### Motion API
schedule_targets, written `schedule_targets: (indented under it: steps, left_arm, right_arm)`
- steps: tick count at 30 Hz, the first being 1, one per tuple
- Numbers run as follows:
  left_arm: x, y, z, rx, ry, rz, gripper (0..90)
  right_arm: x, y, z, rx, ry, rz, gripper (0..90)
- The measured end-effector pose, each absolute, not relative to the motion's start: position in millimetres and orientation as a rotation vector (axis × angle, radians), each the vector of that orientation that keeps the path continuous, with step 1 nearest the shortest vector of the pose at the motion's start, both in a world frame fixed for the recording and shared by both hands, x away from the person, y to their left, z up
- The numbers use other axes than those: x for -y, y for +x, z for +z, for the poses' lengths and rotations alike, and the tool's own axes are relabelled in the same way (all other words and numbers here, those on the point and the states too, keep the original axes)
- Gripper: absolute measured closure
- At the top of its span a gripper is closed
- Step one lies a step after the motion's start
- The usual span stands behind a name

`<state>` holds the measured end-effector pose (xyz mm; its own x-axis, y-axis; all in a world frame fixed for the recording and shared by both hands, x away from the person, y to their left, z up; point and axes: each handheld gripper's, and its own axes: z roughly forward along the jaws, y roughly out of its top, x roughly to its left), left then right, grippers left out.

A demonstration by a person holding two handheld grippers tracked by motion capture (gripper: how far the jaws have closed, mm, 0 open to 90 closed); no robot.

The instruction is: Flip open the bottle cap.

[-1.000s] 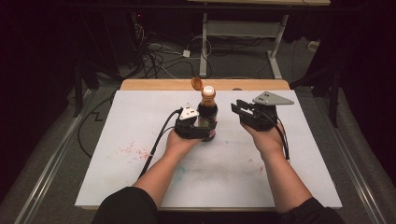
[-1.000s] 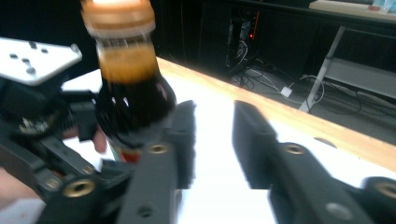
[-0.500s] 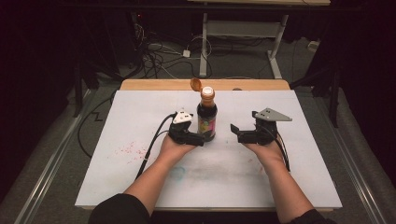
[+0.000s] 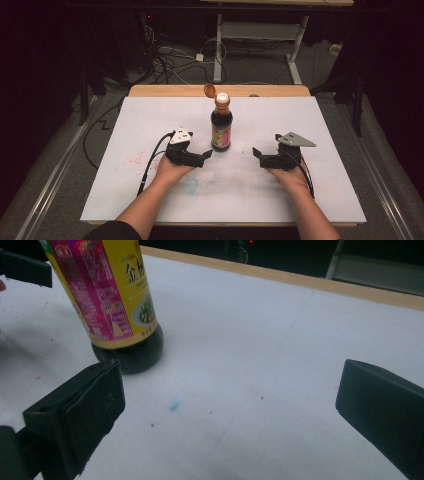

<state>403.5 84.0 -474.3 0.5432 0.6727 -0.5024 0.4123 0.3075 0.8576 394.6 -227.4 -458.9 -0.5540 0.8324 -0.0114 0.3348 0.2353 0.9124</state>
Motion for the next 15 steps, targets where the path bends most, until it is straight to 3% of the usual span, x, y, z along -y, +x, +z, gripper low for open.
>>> schedule_targets:
  steps: [15]
  left_arm:
    - [-130, 367, -489, -1.096, 1.331, 0.269, 0.0]
  right_arm:
    - [245, 361, -477, -2.022, 1.073, 1.234, 0.2]
